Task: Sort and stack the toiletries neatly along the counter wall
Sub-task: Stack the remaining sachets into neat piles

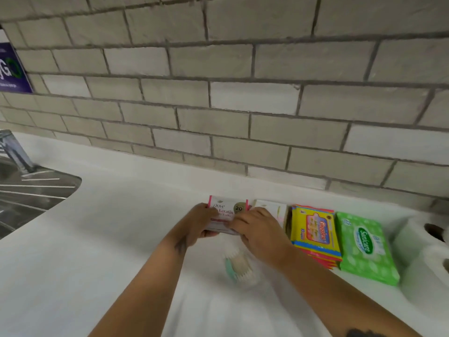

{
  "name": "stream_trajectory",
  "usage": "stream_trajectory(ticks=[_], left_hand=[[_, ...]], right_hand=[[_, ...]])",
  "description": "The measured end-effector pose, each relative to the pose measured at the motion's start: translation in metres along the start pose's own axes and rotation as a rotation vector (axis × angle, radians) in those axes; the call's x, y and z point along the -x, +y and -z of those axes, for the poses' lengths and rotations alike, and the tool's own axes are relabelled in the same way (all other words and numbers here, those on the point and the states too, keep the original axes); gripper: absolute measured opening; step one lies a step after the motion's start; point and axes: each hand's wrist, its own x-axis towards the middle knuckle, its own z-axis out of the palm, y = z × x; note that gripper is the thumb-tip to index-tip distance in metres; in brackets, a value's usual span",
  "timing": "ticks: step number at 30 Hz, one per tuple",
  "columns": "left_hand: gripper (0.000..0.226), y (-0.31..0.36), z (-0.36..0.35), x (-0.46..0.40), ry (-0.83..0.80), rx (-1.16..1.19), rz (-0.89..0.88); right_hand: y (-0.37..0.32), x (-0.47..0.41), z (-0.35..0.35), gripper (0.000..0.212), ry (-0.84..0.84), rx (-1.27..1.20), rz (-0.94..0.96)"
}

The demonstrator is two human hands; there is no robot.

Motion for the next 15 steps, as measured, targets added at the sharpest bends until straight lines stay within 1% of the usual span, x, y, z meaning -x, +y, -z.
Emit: stream_trajectory(ticks=[2,4,7,8,10,12,15], left_hand=[[0.02,0.007,0.001,-0.024,0.033,-0.038,-0.005],[0.021,0.012,0.0,-0.049,0.071,-0.13,-0.028],[0.024,0.01,-0.001,-0.082,0.087,-0.391,-0.104],[0.024,0.008,-0.001,-0.089,0.091,-0.453,-0.118],[0.021,0.002,-0.004,-0.101,0.113,-0.547,-0.129],[0.025,-0.003,-0.006,-0.109,0.144,-0.615,-0.14],[0.032,-0.014,-0.011,-0.118,0.19,-0.721,-0.119]], right_hand=[[0.012,-0.015,-0.012,0.035,-0.047,0.004,-0.039],[0.022,-0.026,-0.022,0.033,-0.09,0.009,-0.077],[0.032,-0.039,-0.035,0.042,-0.146,0.026,-0.127],[0.035,-0.042,-0.041,0.04,-0.172,0.042,-0.136],[0.037,-0.046,-0.049,0.028,-0.207,0.037,-0.132],[0.037,-0.047,-0.054,0.019,-0.215,0.031,-0.123],[0.038,-0.047,-0.06,0.013,-0.235,0.021,-0.133]])
